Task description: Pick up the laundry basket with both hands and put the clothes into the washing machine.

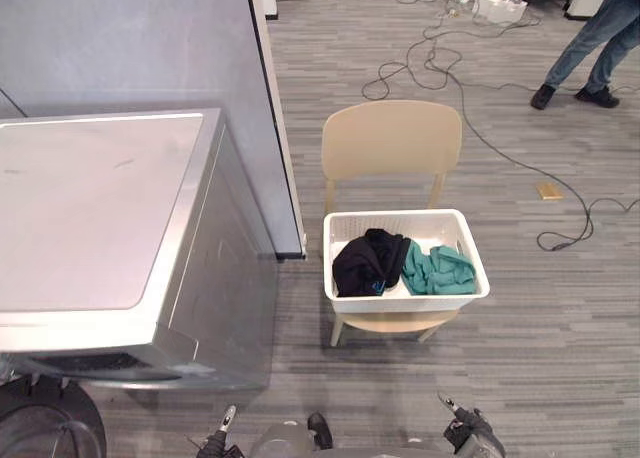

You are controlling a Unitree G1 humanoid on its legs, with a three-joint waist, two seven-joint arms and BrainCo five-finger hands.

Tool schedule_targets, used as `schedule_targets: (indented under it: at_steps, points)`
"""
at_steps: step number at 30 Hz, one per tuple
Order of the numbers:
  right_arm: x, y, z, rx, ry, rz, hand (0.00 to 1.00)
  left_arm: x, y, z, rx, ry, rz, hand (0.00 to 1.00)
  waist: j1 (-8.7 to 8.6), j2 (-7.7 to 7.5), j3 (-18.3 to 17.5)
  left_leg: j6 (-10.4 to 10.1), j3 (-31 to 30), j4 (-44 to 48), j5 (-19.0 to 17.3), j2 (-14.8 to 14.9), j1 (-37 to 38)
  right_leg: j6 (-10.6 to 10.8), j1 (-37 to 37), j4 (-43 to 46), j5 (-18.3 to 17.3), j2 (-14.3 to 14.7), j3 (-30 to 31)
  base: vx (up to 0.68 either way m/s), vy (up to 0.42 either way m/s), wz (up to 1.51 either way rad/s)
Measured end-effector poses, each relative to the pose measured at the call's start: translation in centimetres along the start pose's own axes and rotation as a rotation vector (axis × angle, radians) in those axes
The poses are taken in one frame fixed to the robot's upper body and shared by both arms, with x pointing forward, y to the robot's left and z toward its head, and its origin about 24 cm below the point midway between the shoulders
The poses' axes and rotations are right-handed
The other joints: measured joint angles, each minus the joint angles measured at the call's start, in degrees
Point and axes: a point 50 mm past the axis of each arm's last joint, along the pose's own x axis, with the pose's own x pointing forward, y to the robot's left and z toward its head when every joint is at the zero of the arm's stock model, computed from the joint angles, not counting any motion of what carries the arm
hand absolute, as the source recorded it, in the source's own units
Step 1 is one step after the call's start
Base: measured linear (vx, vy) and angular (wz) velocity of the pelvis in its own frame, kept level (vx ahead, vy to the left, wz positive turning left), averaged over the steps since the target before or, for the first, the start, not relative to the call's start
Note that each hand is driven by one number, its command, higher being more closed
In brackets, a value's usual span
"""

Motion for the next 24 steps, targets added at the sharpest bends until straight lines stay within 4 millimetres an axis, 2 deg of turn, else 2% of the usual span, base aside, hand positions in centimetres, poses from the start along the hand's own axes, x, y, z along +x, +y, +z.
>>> schedule_targets:
  at_steps: [1,3,4,6,7,8,9,10,11,13,14,16,17,18,19,21,22,24]
  points:
    - [0.0,-0.1,0.0,0.016,0.002,-0.003,0.0,0.1,-0.3,0.8,0.026,-0.023,-0.013,0.0,-0.24,0.14,0.14,0.02,-0.37,-0.68,0.0,0.09,2.2,0.05,-3.34,8.15,-0.58,-0.82,0.62,0.21,0.05,0.21]
    - [0.0,-0.6,-0.3,0.028,0.01,-0.016,0.0,0.1,-0.9,1.6,0.051,-0.054,-0.036,0.0,-0.34,0.84,0.59,0.0,-1.19,-1.43,0.01,0.16,5.35,-0.11,-5.26,11.02,-2.85,-2.43,-1.6,0.14,0.009,0.24]
    - [0.0,-0.7,-0.3,0.031,0.01,-0.018,0.0,0.1,-1.4,2.1,0.051,-0.079,-0.049,0.0,-0.79,0.26,0.68,-0.03,-1.81,-1.88,0.02,0.24,6.58,0.08,-5.32,7.35,-4.22,-3.45,-3.21,0.09,-0.04,0.42]
    - [0.0,-0.7,-0.2,0.047,0.009,-0.021,0.0,0.0,-2.2,2.4,0.044,-0.089,-0.066,0.0,-1.7,0.09,0.66,-0.22,-3.33,-2.4,0.01,0.73,7.02,-0.01,-5.15,-2.81,-4.27,-3.65,-3.59,0.11,-0.128,0.52]
    - [0.0,-0.8,-0.2,0.072,0.01,-0.028,0.0,0.0,-2.5,2.6,0.042,-0.096,-0.072,0.0,-1.63,0.08,0.53,-1.49,-3.97,-3.27,-0.01,1.37,6.75,0.41,-4.93,-12.27,-2.89,-2.69,-2.88,0.1,-0.218,0.48]
    - [-0.1,-0.9,-0.6,0.119,0.025,-0.039,0.0,0.0,-2.3,2.6,0.043,-0.095,-0.069,0.0,-1.49,-1.22,-0.06,-3.05,-4.87,-3.67,0.2,1.38,5.79,0.9,-4.97,-20.77,2.69,-1.85,-1.79,0.08,-0.219,0.44]
    - [-0.1,-0.9,-0.9,0.144,0.036,-0.044,0.0,0.1,-2.1,2.5,0.044,-0.093,-0.064,0.0,-1.44,-2.65,-0.4,-3.77,-5.46,-3.76,0.13,1.16,5.55,0.97,-4.73,-23.64,6.6,-1.86,-1.37,0.08,-0.3,0.43]
    - [-0.2,-1.3,-1.5,0.202,0.058,-0.068,0.0,0.1,-1.6,2.4,0.03,-0.089,-0.047,0.0,-1.37,-3.66,-0.52,-5.37,-6.91,-3.74,-0.23,1.45,5.42,2.78,-2.69,-26.83,6.42,-1.55,-2.42,0.12,-0.349,0.37]
    - [-0.3,-2.0,-1.8,0.246,0.065,-0.096,0.0,0.0,-1.5,1.7,0.012,-0.067,-0.041,0.0,-1.16,-2.82,-1.05,-6.65,-8.16,-3.82,0.17,2.82,5.5,2.37,-0.27,-30.95,5.66,-0.19,-4.62,0.14,-0.341,0.31]
    - [-0.3,-2.9,-1.8,0.279,0.062,-0.124,0.0,-0.1,-1.1,0.4,-0.013,-0.026,-0.023,0.0,-1.19,-1.8,-1.36,-7.97,-9.46,-4.5,0.98,4.41,5.45,1.93,2.2,-35.3,5.8,1.96,-7.37,0.16,-0.262,0.31]
    - [-0.3,-3.7,-1.8,0.308,0.06,-0.151,0.0,-0.2,-1.0,-0.3,-0.031,0.0,-0.016,0.0,-1.39,-0.66,-2.03,-9.08,-10.64,-5.74,1.69,5.36,5.87,1.52,3.98,-37.44,6.08,3.54,-8.81,0.16,-0.245,0.44]
    - [-0.3,-4.4,-1.3,0.352,0.033,-0.181,0.0,-0.4,-0.5,-1.5,-0.046,0.037,-0.001,0.0,-1.15,0.03,-2.64,-10.17,-11.22,-7.48,2.32,7.22,7.46,0.61,7.18,-41.32,6.75,6.33,-9.82,0.08,-0.18,0.2]
    - [-0.3,-4.4,-0.6,0.358,0.005,-0.18,0.0,-0.4,-0.1,-1.6,-0.057,0.041,0.01,0.0,-1.21,-0.09,-3.0,-10.34,-11.23,-7.73,2.4,7.56,7.48,0.46,7.27,-42.31,6.9,6.84,-10.01,0.03,-0.133,-0.07]
    - [-0.6,-4.1,1.8,0.35,-0.106,-0.162,0.0,-0.4,0.3,-2.0,-0.073,0.053,0.025,0.0,-1.26,-0.33,-4.09,-10.59,-11.13,-7.81,2.43,8.23,7.1,-0.06,7.34,-44.37,7.8,7.98,-10.07,0.04,-0.08,-0.07]
    - [-0.8,-3.9,3.2,0.341,-0.17,-0.146,0.0,-0.4,0.3,-2.0,-0.072,0.052,0.026,0.0,-1.26,-0.41,-4.17,-10.6,-11.09,-7.81,2.43,8.34,6.95,-0.14,7.74,-45.06,8.12,8.27,-10.01,0.09,-0.069,-0.07]
    - [-2.9,-3.1,9.2,0.295,-0.455,-0.094,0.0,-0.5,0.4,-1.9,-0.065,0.047,0.028,0.0,-1.42,-0.36,-4.67,-10.61,-11.1,-7.73,2.44,8.22,6.45,-0.17,7.99,-46.77,9.11,8.48,-10.13,0.06,-0.015,-0.03]
    - [-3.6,-2.7,10.6,0.282,-0.527,-0.081,0.0,-0.5,0.4,-1.9,-0.058,0.047,0.029,0.0,-1.49,-0.29,-4.89,-10.61,-11.1,-7.73,2.44,8.12,6.28,-0.2,8.01,-47.19,9.36,8.46,-10.21,0.0,0.0,0.0]
    - [-6.2,-1.3,14.1,0.213,-0.737,-0.048,0.0,-0.4,0.4,-1.6,-0.009,0.029,0.037,0.0,-1.5,-1.22,-5.36,-10.6,-11.13,-7.74,2.44,7.65,5.82,0.13,8.15,-48.59,10.09,8.6,-10.3,0.0,0.0,0.0]
